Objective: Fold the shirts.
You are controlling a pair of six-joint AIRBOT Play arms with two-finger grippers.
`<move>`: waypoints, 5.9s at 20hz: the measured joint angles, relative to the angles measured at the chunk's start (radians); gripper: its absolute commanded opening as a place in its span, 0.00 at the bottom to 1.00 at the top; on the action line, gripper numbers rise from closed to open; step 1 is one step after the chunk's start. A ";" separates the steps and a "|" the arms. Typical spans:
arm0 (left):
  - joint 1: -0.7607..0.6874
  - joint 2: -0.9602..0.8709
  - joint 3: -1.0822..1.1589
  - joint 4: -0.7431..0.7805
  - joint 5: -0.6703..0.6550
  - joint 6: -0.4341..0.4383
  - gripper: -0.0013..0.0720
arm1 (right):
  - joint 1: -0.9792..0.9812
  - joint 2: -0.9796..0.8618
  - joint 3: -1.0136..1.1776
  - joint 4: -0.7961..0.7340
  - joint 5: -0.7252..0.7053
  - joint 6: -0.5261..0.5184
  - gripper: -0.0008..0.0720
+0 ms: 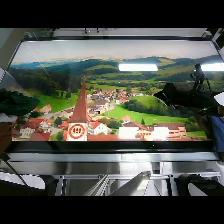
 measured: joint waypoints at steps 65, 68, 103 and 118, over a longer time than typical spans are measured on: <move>-1.008 0.155 -0.610 -0.763 -0.306 0.176 0.04 | 0.175 -0.945 0.707 0.283 0.243 -0.327 0.04; -0.967 0.198 -0.546 -0.761 -0.237 0.189 0.04 | 0.127 -0.907 0.707 0.438 0.295 -0.423 0.04; -0.532 0.148 -0.117 -0.756 0.139 0.216 0.97 | -0.177 -0.473 0.552 -0.430 0.400 -0.055 0.46; -0.762 -0.308 0.204 -0.660 0.004 0.156 0.86 | -0.444 -0.069 -0.126 -0.343 0.320 0.039 0.99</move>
